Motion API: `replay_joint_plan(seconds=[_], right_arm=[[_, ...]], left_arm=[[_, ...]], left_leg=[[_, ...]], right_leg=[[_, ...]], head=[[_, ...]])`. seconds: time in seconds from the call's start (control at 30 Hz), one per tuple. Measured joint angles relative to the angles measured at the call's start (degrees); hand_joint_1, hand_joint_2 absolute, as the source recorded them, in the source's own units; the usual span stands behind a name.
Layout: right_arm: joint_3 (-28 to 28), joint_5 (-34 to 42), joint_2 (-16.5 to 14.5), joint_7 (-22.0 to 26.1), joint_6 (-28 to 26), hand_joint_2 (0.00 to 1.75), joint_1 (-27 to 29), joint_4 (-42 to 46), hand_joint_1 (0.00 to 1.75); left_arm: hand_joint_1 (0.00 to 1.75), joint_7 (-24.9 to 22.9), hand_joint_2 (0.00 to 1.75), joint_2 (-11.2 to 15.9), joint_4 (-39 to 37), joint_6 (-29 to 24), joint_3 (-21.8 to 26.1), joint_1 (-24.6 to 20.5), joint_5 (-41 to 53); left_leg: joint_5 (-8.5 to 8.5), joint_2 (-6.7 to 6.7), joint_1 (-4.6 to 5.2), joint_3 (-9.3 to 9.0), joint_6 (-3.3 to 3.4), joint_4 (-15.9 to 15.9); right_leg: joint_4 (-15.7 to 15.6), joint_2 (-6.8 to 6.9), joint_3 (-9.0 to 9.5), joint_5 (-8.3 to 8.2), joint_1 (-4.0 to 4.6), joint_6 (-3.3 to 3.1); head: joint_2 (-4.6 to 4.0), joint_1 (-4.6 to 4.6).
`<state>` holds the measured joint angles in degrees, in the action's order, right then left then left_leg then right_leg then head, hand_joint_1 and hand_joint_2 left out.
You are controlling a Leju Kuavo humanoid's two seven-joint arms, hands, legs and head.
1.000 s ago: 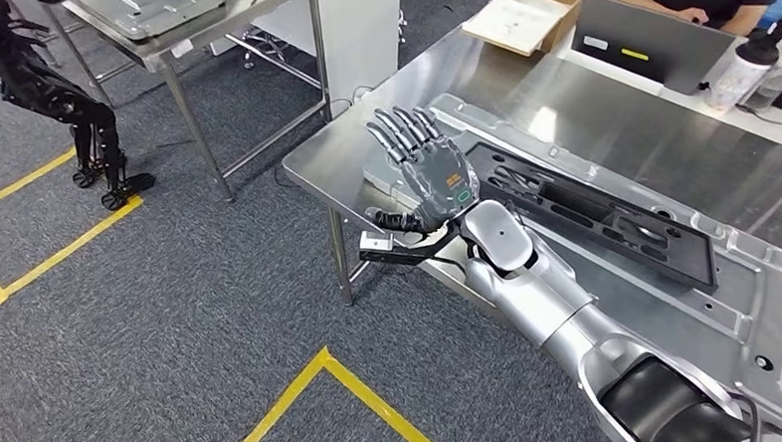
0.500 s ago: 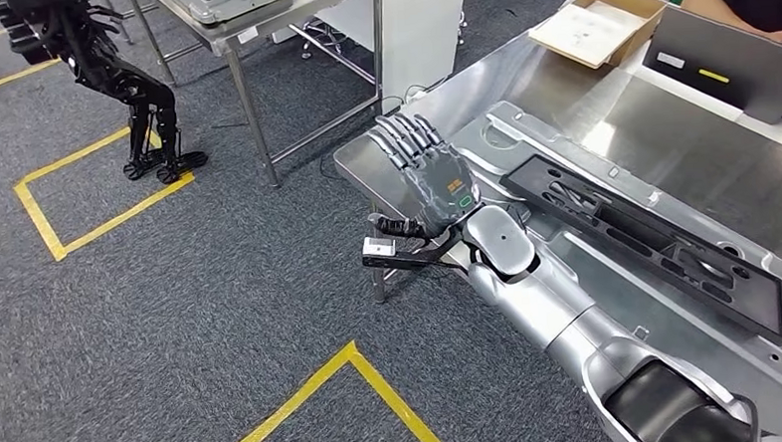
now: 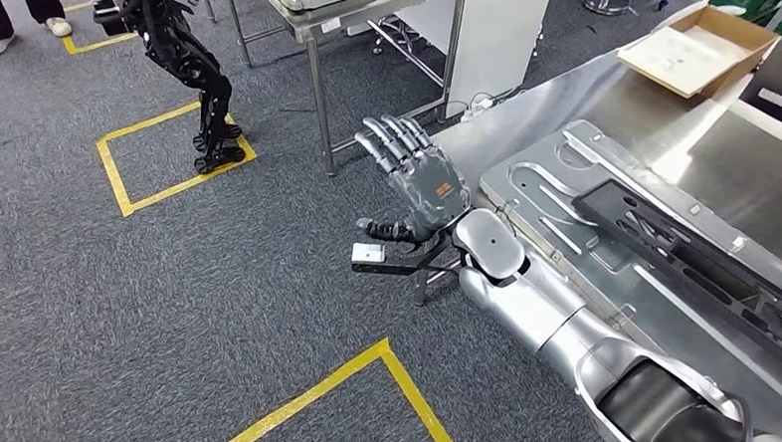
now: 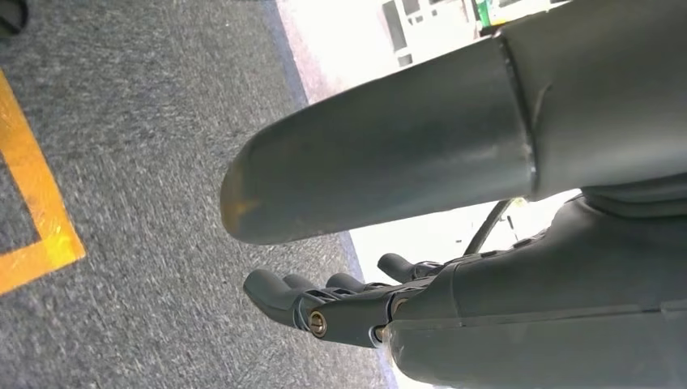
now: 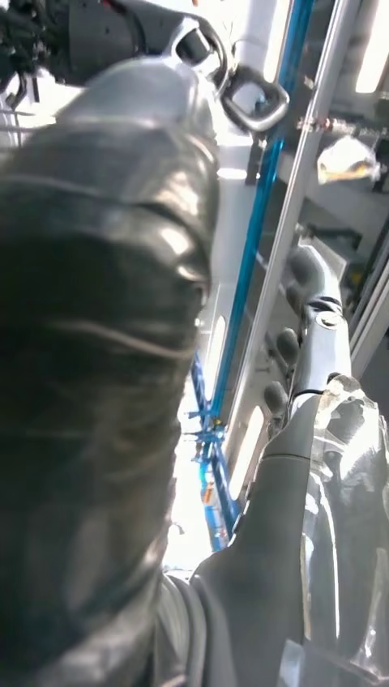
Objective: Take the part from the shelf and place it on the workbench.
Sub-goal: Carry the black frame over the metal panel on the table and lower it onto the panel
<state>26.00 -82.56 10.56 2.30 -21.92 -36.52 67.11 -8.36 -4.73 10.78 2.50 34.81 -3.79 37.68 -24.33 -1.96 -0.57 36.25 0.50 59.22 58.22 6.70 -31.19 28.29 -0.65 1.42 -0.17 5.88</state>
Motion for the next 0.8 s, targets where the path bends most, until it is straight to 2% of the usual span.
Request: replay_joint_plan(seconds=[0.03, 0.07, 0.1, 0.17, 0.2, 0.23, 0.27, 0.3, 0.33, 0.4, 0.43, 0.47, 0.53, 0.57, 0.6, 0.67, 0.7, 0.73, 0.77, 0.8], right_arm=[[0.1, 0.0, -0.1, 0.0, -0.1, 0.00, 0.0, 0.0, 0.00], [0.1, 0.0, -0.1, 0.0, -0.1, 0.00, 0.0, 0.0, 0.00], [0.2, 0.1, -0.1, 0.0, -0.2, 0.00, 0.0, 0.0, 0.00], [0.2, 0.2, 0.2, 0.1, -0.3, 0.00, 0.3, 0.0, 0.00], [0.2, 0.3, 0.4, 0.1, -0.3, 0.00, 0.5, 0.0, 0.00], [0.2, 0.4, 0.6, 0.2, -0.3, 0.00, 0.8, 0.0, 0.00], [0.2, 0.4, 0.7, 0.2, -0.3, 0.00, 1.0, 0.0, 0.00], [0.2, 0.6, 0.8, 0.3, -0.3, 0.00, 1.2, 0.0, 0.00], [0.1, 0.7, 1.0, 0.3, -0.4, 0.00, 1.2, 0.1, 0.00], [0.1, 1.1, 1.5, 0.6, -0.5, 0.00, 1.2, 0.3, 0.00], [0.1, 1.3, 1.8, 0.8, -0.6, 0.00, 1.3, 0.4, 0.00], [0.0, 1.3, 2.1, 1.0, -0.8, 0.00, 1.4, 0.5, 0.00], [0.0, 1.4, 2.3, 1.2, -1.0, 0.00, 1.6, 0.8, 0.00], [0.0, 1.5, 2.3, 1.2, -1.0, 0.00, 1.7, 1.0, 0.00], [0.0, 1.5, 2.4, 1.2, -1.1, 0.00, 1.8, 1.2, 0.00], [-0.1, 1.7, 2.5, 1.2, -1.3, 0.00, 2.1, 1.5, 0.00], [-0.1, 1.8, 2.6, 1.2, -1.3, 0.00, 2.3, 1.5, 0.00], [-0.1, 1.8, 2.6, 1.2, -1.3, 0.00, 2.6, 1.5, 0.00], [-0.1, 1.9, 2.7, 1.2, -1.3, 0.00, 2.8, 1.6, 0.00], [-0.1, 1.9, 2.7, 1.2, -1.3, 0.00, 3.0, 1.6, 0.00]], left_arm=[[0.00, 0.0, 0.00, 0.0, 0.0, 0.0, 0.0, 0.1, 0.0], [0.00, 0.0, 0.00, 0.0, 0.0, 0.0, 0.0, 0.1, 0.0], [0.00, 0.0, 0.00, 0.1, 0.0, 0.0, 0.0, 0.1, 0.0], [0.00, 0.0, 0.00, 0.1, 0.0, 0.0, 0.0, 0.1, 0.1], [0.00, 0.0, 0.00, 0.1, 0.0, 0.0, 0.0, 0.0, 0.1], [0.00, 0.0, 0.00, 0.1, 0.0, 0.0, 0.0, 0.0, 0.2], [0.00, 0.0, 0.00, 0.1, 0.0, 0.0, 0.0, 0.0, 0.3], [0.00, 0.0, 0.00, 0.1, 0.0, 0.0, 0.0, 0.1, 0.4], [0.00, 0.0, 0.00, 0.1, 0.0, 0.0, 0.0, 0.1, 0.4], [0.00, 0.0, 0.00, 0.1, 0.0, 0.0, 0.0, 0.0, 0.5], [0.00, 0.0, 0.00, 0.0, 0.0, 0.0, 0.0, 0.0, 0.5], [0.00, 0.0, 0.00, 0.0, 0.0, 0.0, 0.1, 0.0, 0.5], [0.00, 0.0, 0.00, 0.1, 0.0, 0.0, 0.1, 0.2, 0.5], [0.00, 0.0, 0.00, 0.1, 0.0, 0.0, 0.1, 0.3, 0.5], [0.00, 0.0, 0.00, 0.2, 0.0, 0.0, 0.1, 0.4, 0.5], [0.00, 0.0, 0.00, 0.2, 0.0, -0.1, 0.1, 0.3, 0.6], [0.00, 0.1, 0.00, 0.2, 0.0, -0.1, 0.1, 0.2, 0.6], [0.00, 0.1, 0.00, 0.2, 0.0, -0.1, 0.1, 0.1, 0.6], [0.00, 0.1, 0.00, 0.2, 0.0, -0.1, 0.1, 0.1, 0.6], [0.00, 0.1, 0.00, 0.2, 0.0, -0.1, 0.1, 0.2, 0.7]], left_leg=[[0.03, 0.59, -0.02, -0.08, 0.38, -0.1], [0.10, 1.14, -0.06, -0.22, 0.75, -0.3], [0.17, 1.68, -0.12, -0.38, 1.13, -0.5], [0.18, 2.84, -0.01, -0.51, 1.68, -0.6], [0.16, 3.55, 0.14, -0.51, 1.88, -0.6], [0.14, 4.32, 0.32, -0.55, 1.98, -0.6], [0.13, 5.11, 0.51, -0.63, 2.03, -0.5], [0.11, 5.89, 0.67, -0.76, 2.07, -0.5], [0.08, 6.65, 0.79, -0.93, 2.09, -0.5], [0.05, 8.04, 0.94, -1.00, 2.04, -0.4], [0.09, 8.71, 0.87, -0.87, 1.92, -0.4], [0.16, 9.34, 0.73, -0.66, 1.70, -0.4], [0.18, 10.22, 0.47, -0.37, 1.15, -0.3], [-0.20, 9.43, 0.55, -0.16, 0.88, 0.1], [-1.14, 7.93, 0.66, 0.45, 0.62, 1.5], [-4.32, 4.26, 0.63, 3.21, 0.08, 7.4], [-5.89, 3.32, 0.39, 5.07, -0.24, 11.0], [-6.71, 2.87, 0.08, 6.53, -0.58, 13.7], [-6.49, 2.59, -0.26, 7.09, -0.93, 14.6], [-5.25, 2.24, -0.58, 6.50, -1.27, 13.4]], right_leg=[[0.1, 0.06, 0.17, 0.26, -0.18, 0.34], [0.7, -0.74, 0.06, 0.91, -0.38, 0.60], [2.6, -2.16, -0.70, 2.17, -0.54, 0.74], [9.8, -5.40, -4.26, 5.79, -0.56, 0.68], [13.9, -6.20, -6.50, 7.24, -0.46, 0.57], [16.6, -6.53, -8.18, 7.69, -0.32, 0.41], [17.2, -6.69, -8.92, 6.98, -0.18, 0.16], [15.4, -6.88, -8.51, 5.15, -0.03, -0.20], [11.6, -7.48, -7.10, 2.57, 0.16, -0.67], [4.1, -9.82, -3.97, -0.99, 0.37, -1.50], [1.8, -10.68, -3.06, -1.69, 0.48, -1.70], [1.1, -10.96, -2.74, -1.59, 0.59, -1.79], [0.4, -9.77, -2.33, -1.75, 0.64, -1.93], [0.0, -9.10, -1.95, -1.89, 0.53, -2.11], [-0.5, -8.37, -1.55, -2.03, 0.40, -2.33], [-1.0, -6.83, -1.01, -2.09, 0.38, -2.72], [-1.0, -6.00, -0.94, -2.01, 0.42, -2.83], [-1.0, -5.18, -0.91, -1.90, 0.42, -2.82], [-0.9, -4.37, -0.87, -1.77, 0.36, -2.71], [-0.8, -3.61, -0.83, -1.58, 0.24, -2.49]], head=[[0.00, -0.01], [0.00, -0.02], [0.00, -0.02], [0.00, -0.03], [0.00, -0.02], [0.00, -0.02], [0.00, -0.03], [0.00, -0.03], [0.00, -0.03], [0.00, -0.04], [0.00, -0.06], [0.00, -0.04], [0.00, -0.04], [0.00, -0.05], [0.00, -0.08], [0.00, -0.12], [0.00, -0.13], [0.00, -0.14], [0.00, -0.14], [0.00, -0.14]])
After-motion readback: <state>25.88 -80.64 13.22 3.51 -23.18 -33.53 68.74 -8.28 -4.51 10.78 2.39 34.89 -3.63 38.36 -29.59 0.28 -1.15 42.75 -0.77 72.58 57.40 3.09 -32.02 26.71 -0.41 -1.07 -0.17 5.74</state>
